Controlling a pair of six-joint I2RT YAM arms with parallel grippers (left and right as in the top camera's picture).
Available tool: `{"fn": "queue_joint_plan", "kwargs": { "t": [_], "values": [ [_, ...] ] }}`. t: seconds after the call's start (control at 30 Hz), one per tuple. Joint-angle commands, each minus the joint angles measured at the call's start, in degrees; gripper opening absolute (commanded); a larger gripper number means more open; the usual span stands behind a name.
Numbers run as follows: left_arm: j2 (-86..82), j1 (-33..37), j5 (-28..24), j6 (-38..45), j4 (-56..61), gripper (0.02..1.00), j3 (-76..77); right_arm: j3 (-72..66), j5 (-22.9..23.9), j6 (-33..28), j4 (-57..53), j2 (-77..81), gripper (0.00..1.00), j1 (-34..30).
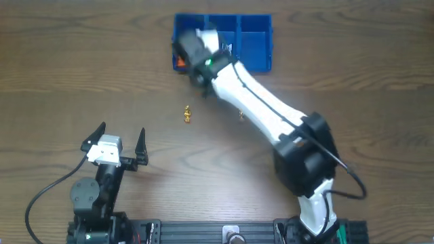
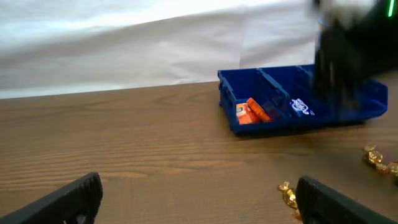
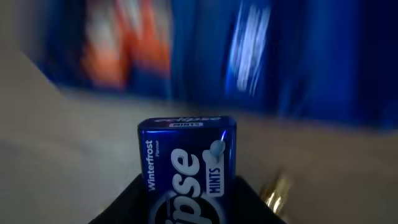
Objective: Sort Candies Into Trays
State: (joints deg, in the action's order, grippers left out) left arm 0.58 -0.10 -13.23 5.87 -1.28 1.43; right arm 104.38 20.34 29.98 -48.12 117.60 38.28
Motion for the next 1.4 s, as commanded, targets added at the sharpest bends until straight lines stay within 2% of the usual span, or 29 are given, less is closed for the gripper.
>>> {"fn": "queue_joint_plan", "kwargs": {
  "t": [0.03, 0.17, 0.57, 1.03, 1.1, 1.13, 1.17, 1.2, 1.23, 1.27, 1.3, 1.4],
  "values": [
    [-0.37, 0.17, -1.22, 0.37, -1.81, 0.998, -1.16, 9.40, 5.57, -9.49, 3.17, -3.10, 0.036, -4.70],
    [-0.37, 0.17, -1.22, 0.37, -1.81, 0.998, -1.16, 9.60, 5.55, -10.99, 8.68, -1.81, 0.036, -7.32],
    [-0.37, 0.17, -1.22, 0.37, -1.81, 0.998, -1.16, 9.60, 0.72, -8.70, 11.61, 10.40, 0.036, -9.57],
    [-0.37, 0.17, -1.22, 0.37, -1.81, 0.998, -1.16, 9.55, 0.57, -5.97, 12.90, 14.23, 0.038, -10.40],
    [-0.37, 0.17, -1.22, 0.37, -1.81, 0.998, -1.16, 9.55, 0.55, -5.97, 12.90, 14.23, 0.169, -10.40],
    [-0.37, 0.17, -1.22, 0.37, -1.81, 0.998, -1.16, 9.55, 0.55, -5.97, 12.96, 14.23, 0.308, -10.40],
    [-0.37, 0.17, -1.22, 0.37, -1.81, 0.998, -1.16, 9.55, 0.55, -5.97, 13.07, 14.23, 0.524, -10.40],
    [-0.37, 0.17, -1.22, 0.37, -1.81, 0.998, -1.16, 9.55, 0.52, -5.97, 13.25, 14.23, 0.693, -10.40],
    [-0.37, 0.17, -1.22, 0.37, -1.81, 0.998, -1.16, 9.55, 0.52, -5.97, 13.35, 14.23, 0.787, -10.40],
    [-0.37, 0.17, -1.22, 0.37, -1.81, 0.998, -1.16, 9.55, 0.39, -5.97, 13.40, 14.23, 0.925, -10.40],
    [-0.37, 0.17, -1.22, 0.37, -1.81, 0.998, -1.16, 9.55, 0.35, -5.97, 13.51, 14.23, 0.998, -10.40],
    [-0.37, 0.17, -1.22, 0.37, -1.81, 0.996, -1.16, 9.55, 0.37, -5.95, 13.68, 14.21, 0.998, -10.40]
  ]
}}
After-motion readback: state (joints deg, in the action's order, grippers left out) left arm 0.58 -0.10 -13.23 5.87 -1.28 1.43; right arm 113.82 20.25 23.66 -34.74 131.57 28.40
